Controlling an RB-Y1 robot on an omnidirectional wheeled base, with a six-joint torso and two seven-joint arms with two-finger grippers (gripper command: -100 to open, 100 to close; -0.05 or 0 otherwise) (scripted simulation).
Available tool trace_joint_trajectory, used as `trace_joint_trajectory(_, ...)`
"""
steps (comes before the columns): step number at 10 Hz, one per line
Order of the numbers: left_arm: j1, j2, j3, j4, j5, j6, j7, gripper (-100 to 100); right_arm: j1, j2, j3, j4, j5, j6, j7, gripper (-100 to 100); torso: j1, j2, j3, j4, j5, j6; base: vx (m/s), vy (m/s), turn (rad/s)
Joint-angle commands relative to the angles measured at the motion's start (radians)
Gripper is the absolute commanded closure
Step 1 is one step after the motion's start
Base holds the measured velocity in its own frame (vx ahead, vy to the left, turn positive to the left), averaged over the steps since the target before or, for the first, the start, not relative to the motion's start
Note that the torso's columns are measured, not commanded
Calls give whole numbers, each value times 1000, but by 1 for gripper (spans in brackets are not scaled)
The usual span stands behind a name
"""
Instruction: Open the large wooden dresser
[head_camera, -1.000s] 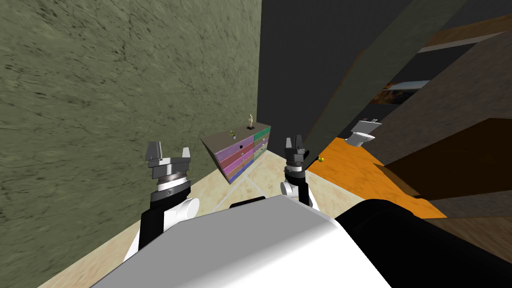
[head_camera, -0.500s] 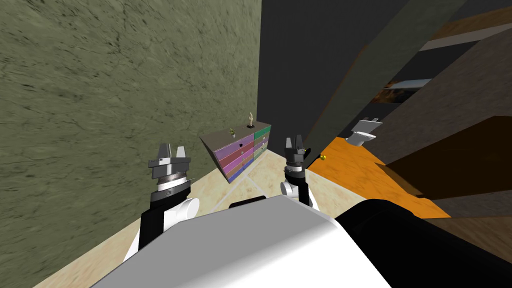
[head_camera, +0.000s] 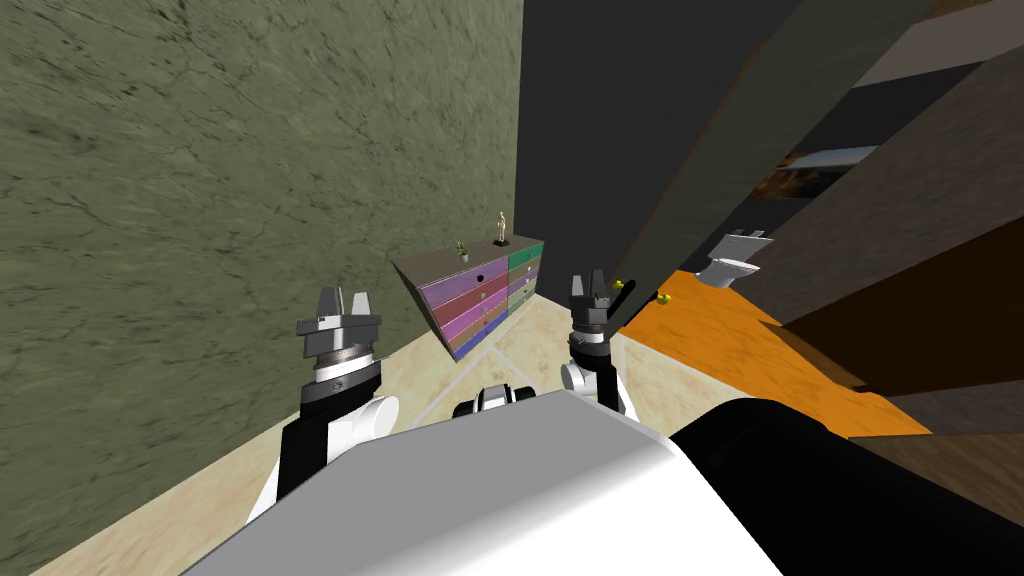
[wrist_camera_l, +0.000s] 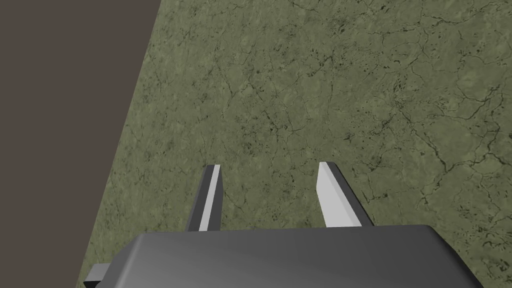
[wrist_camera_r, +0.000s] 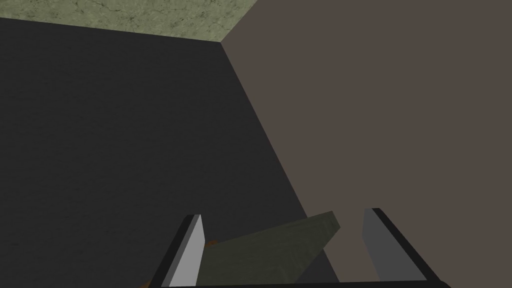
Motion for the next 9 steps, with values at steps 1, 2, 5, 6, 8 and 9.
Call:
trace_joint_trajectory(1,4,49,6,29,18,-10,-9,-100,0,0,0,0,0,0,0,0,-1,31,-70,32,0,0,79,-56,-37)
trace_joint_trajectory(2,9,70,12,56,36,-20,-18,-100,0,0,0,0,0,0,0,0,-2,40,-90,42,-1,0,134,-82,-58)
trace_joint_trajectory(5,20,93,28,127,83,-45,-41,-100,0,0,0,0,0,0,0,0,-1,45,-95,46,0,0,190,-117,-59)
trace_joint_trajectory(6,23,95,33,147,96,-53,-47,-100,1,0,0,0,0,0,0,0,-1,44,-95,46,0,0,222,-136,-54)
trace_joint_trajectory(8,30,97,42,188,122,-67,-60,-100,0,0,0,0,0,0,0,0,1,48,-93,47,0,0,183,-112,-52)
trace_joint_trajectory(9,33,96,46,208,135,-74,-66,-100,0,0,0,0,0,0,0,0,1,50,-92,48,0,0,131,-82,-45)
